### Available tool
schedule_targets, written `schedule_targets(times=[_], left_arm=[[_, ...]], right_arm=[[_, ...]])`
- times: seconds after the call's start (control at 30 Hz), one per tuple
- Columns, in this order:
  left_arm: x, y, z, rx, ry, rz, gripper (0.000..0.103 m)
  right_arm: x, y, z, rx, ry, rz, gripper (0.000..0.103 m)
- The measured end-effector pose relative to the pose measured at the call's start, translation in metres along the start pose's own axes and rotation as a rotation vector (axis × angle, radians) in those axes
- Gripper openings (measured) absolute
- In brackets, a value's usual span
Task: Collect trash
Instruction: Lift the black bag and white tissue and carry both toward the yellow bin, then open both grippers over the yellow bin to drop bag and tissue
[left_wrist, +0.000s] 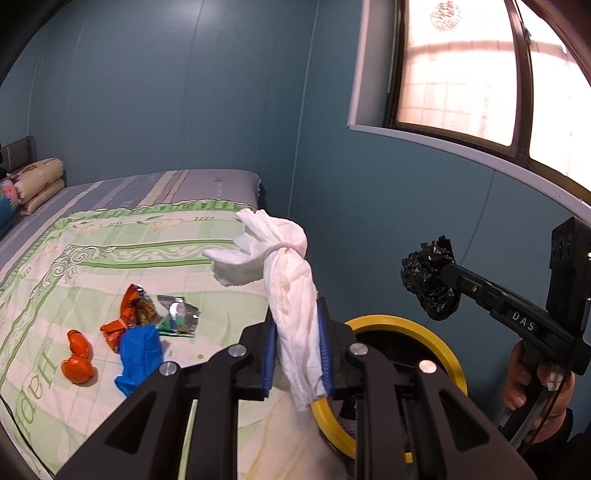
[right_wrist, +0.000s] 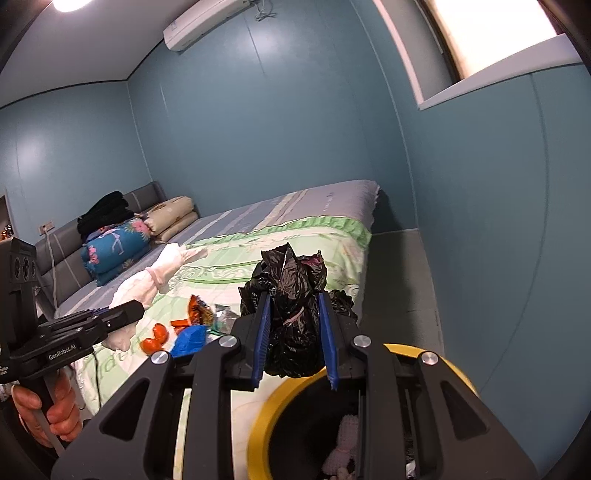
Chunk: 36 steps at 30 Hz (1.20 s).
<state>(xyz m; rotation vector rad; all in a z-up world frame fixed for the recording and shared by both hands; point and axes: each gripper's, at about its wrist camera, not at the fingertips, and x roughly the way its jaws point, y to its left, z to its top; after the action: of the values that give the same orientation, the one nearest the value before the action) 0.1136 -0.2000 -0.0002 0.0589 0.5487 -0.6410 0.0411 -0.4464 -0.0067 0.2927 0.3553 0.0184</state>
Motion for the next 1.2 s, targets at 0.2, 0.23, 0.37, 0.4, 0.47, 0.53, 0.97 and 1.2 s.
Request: schedule_targets(times=[0.2,0.23,0.37,0.4,0.47,0.53,0.97,1.2], left_arm=[[0.011,-0.019,-0.002,0.027,0.012,-0.032,0.019],[0.013,-0.022,-0.002,0.034,0.014,-0.035,0.019],[0.021,-0.036,-0.004,0.059,0.031,-0.050,0.019],[0.023,-0.038,-0.005,0.063,0.035,-0.052,0.019],[0.029,-0.042,-0.007,0.069,0.047,-0.058,0.019],[0.035,-0.046,-0.010,0.069,0.062,-0.064,0.019],[0.077,-0.064,-0.034,0.107,0.194,-0.101,0.019],[0.088,-0.073,-0.044,0.128,0.218,-0.130,0.035]], right_arm=[[-0.007,-0.006,-0.004,-0.007,-0.017,-0.047,0.024],[-0.007,-0.007,-0.006,-0.005,-0.019,-0.053,0.024],[-0.006,-0.011,-0.009,0.009,-0.012,-0.069,0.024],[-0.006,-0.013,-0.009,0.012,-0.010,-0.074,0.024],[-0.005,-0.014,-0.010,0.018,-0.010,-0.090,0.024],[-0.003,-0.017,-0.011,0.021,-0.003,-0.103,0.024],[0.010,-0.037,-0.022,0.073,0.056,-0.128,0.025],[0.013,-0.054,-0.027,0.121,0.070,-0.162,0.030]])
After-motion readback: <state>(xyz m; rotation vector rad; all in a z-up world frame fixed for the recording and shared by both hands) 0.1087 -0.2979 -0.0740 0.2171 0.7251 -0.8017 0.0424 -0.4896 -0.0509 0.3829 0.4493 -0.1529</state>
